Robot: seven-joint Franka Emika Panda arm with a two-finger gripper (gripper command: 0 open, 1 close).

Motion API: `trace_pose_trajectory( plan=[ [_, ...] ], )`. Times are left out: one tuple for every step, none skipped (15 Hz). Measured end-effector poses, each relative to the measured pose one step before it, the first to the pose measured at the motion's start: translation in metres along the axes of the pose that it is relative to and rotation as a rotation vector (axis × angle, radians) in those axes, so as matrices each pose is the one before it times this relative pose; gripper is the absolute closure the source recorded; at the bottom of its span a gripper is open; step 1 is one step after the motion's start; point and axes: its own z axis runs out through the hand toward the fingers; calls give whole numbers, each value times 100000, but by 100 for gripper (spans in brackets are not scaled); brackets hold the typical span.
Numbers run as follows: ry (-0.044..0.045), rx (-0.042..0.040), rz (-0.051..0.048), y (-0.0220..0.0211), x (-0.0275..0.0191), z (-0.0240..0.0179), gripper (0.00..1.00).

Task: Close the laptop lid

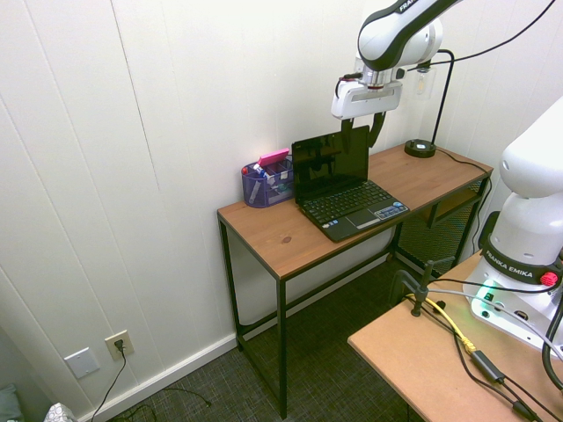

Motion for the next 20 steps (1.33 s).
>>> trace_pose_trajectory(
  plan=[
    [-195, -135, -199, 2, 58, 91, 0],
    [-227, -271, -457, -60, 319, 141, 0],
    [934, 10, -59, -268, 716, -294, 0],
    [1113, 516, 726, -318, 1019, -474, 0],
    [1027, 683, 820, -339, 1081, -561, 0],
    [1161, 339, 330, -403, 1004, -551, 0],
    [743, 215, 175, -449, 801, -464, 0],
    [591, 105, -69, -591, 675, -515, 0],
    [810, 722, 166, -735, 670, -422, 0],
    [593, 784, 381, -753, 674, -287, 0],
    [178, 494, 422, -776, 691, 36, 0],
    [44, 389, 558, -688, 661, 209, 0],
    [42, 389, 865, -612, 683, 367, 0],
    [-51, 282, 1022, -527, 690, 607, 0],
    [61, 360, 978, -474, 767, 716, 0],
    [355, 644, 935, -435, 813, 756, 0],
    [296, 487, 808, -381, 787, 607, 0],
    [375, 466, 897, -396, 781, 461, 0],
    [-27, 109, 677, -391, 562, 395, 0],
    [-300, -103, 302, -442, 376, 479, 0]
  ],
)
